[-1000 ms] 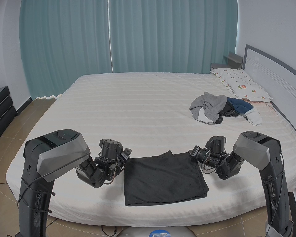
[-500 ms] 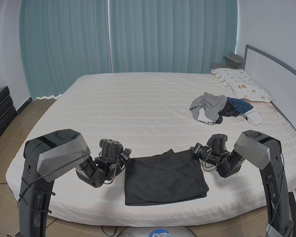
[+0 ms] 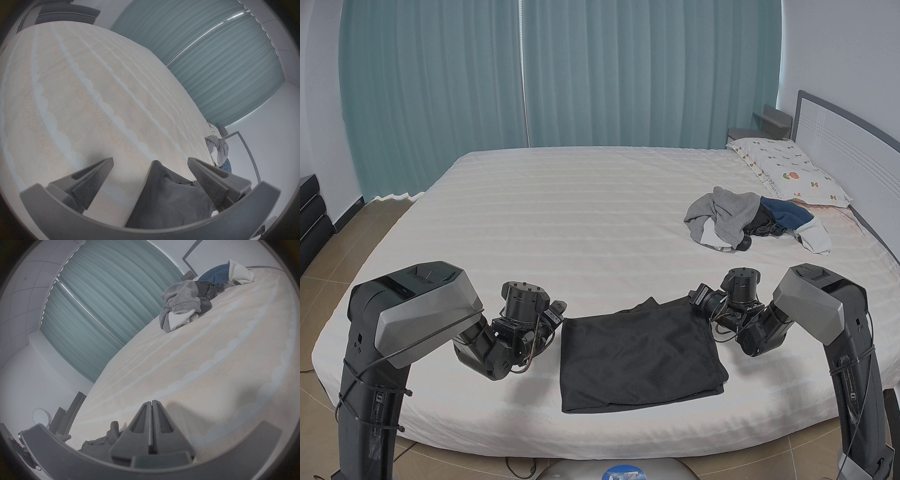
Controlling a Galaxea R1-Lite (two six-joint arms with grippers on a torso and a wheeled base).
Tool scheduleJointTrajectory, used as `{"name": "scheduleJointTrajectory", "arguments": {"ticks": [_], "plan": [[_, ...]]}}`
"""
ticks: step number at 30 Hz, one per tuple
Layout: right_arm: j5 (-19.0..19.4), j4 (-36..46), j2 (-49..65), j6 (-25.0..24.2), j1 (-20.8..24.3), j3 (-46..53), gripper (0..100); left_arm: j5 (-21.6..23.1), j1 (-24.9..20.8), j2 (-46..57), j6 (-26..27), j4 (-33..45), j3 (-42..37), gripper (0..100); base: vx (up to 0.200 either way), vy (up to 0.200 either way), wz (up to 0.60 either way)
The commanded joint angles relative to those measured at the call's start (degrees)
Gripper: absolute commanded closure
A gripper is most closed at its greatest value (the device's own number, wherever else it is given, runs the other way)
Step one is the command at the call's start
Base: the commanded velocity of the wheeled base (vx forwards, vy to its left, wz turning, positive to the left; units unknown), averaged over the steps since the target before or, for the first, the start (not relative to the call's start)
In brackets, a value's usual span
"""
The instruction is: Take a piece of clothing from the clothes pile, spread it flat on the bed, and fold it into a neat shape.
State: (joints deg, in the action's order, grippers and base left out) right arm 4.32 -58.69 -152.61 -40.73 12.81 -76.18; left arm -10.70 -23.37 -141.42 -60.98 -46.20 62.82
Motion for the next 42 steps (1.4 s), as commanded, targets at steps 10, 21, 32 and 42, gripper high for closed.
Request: {"name": "scheduleJointTrajectory", "arguments": {"ticks": [10,21,32,42], "plan": [[0.69,-2.75,3.9,-0.49,-1.12,5.95,0,1.56,-0.01,0.45,0.86,-0.03,-2.26,0,0.0,0.0,0.0],[1.92,-6.88,15.68,-11.3,-2.18,26.17,0,12.2,-0.98,5.98,3.85,-1.61,-10.17,0,0.0,0.0,0.0],[3.77,-15.23,13.04,-18.6,-1.91,33.9,0,12.11,-4.4,4.23,10.53,-4.6,-12.02,0,0.0,0.0,0.0],[3.95,-18.75,12.69,-18.69,-1.56,35.84,0,11.85,-5.46,3.79,10.7,-4.51,-11.49,0,0.0,0.0,0.0]]}}
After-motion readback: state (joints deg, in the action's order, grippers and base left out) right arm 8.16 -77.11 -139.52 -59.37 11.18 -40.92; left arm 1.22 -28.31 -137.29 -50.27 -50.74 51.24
